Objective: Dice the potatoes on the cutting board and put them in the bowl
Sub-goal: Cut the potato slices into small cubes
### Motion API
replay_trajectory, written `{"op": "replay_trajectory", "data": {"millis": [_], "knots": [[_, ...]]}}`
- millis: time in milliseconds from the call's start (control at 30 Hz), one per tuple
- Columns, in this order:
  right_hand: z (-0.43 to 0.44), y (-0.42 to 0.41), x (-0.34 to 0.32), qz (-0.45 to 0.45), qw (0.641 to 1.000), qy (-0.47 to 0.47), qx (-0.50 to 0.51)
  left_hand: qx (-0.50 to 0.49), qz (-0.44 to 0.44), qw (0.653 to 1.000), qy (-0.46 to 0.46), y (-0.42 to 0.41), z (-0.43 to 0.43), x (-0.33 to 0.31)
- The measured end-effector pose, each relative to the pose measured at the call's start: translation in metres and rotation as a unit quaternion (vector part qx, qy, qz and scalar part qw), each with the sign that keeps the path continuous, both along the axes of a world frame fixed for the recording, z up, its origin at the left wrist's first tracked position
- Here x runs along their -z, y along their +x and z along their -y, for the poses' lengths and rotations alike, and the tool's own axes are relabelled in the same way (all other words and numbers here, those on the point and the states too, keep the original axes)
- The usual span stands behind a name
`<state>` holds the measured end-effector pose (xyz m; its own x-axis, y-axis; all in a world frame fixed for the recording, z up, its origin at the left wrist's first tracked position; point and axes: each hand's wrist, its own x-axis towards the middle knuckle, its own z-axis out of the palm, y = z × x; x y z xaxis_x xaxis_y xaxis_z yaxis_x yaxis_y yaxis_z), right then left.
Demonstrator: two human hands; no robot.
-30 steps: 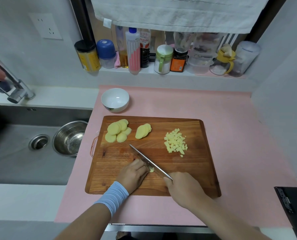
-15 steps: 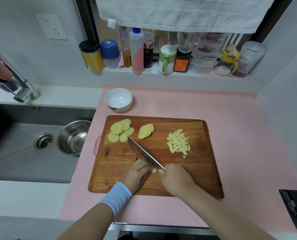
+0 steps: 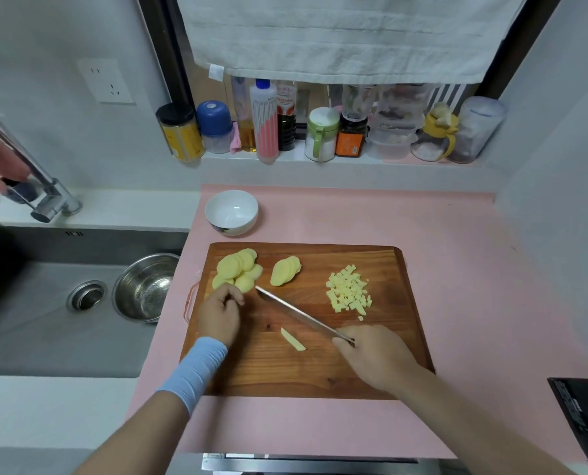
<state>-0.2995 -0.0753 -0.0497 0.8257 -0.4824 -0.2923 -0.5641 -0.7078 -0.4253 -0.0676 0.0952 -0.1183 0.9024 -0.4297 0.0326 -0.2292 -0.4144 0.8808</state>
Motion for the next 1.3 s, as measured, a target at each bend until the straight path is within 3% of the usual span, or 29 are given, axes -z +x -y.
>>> {"op": "replay_trajectory", "data": {"millis": [100, 167, 300, 433, 633, 833, 1067, 1233, 1300], "knots": [[0.012, -0.009, 0.007, 0.029, 0.988, -0.122, -0.087, 0.005, -0.05, 0.998, 0.03, 0.019, 0.008, -0.019], [0.015, -0.012, 0.01, 0.038, 0.972, -0.179, -0.149, 0.091, -0.088, 0.989, 0.074, 0.024, 0.013, -0.024], [0.015, -0.011, 0.014, 0.035, 0.941, -0.275, -0.193, 0.265, -0.168, 0.923, 0.223, 0.021, 0.025, -0.028], [0.013, -0.008, 0.013, 0.056, 0.937, -0.277, -0.207, 0.286, -0.188, 0.898, 0.276, 0.021, 0.03, -0.032], [0.019, -0.008, 0.008, 0.055, 0.935, -0.295, -0.189, 0.31, -0.202, 0.888, 0.274, 0.035, 0.018, -0.026], [0.022, -0.009, 0.012, 0.061, 0.946, -0.269, -0.17, 0.311, -0.094, 0.907, 0.266, 0.031, 0.065, -0.027], [0.023, -0.013, 0.021, 0.082, 0.942, -0.268, -0.185, 0.407, -0.031, 0.855, 0.319, -0.001, 0.137, -0.036], [0.025, -0.015, 0.021, 0.084, 0.948, -0.251, -0.178, 0.517, -0.115, 0.767, 0.363, -0.015, 0.121, -0.03], [0.026, -0.014, 0.022, 0.085, 0.947, -0.253, -0.182, 0.514, -0.128, 0.775, 0.345, -0.015, 0.114, -0.025]]}}
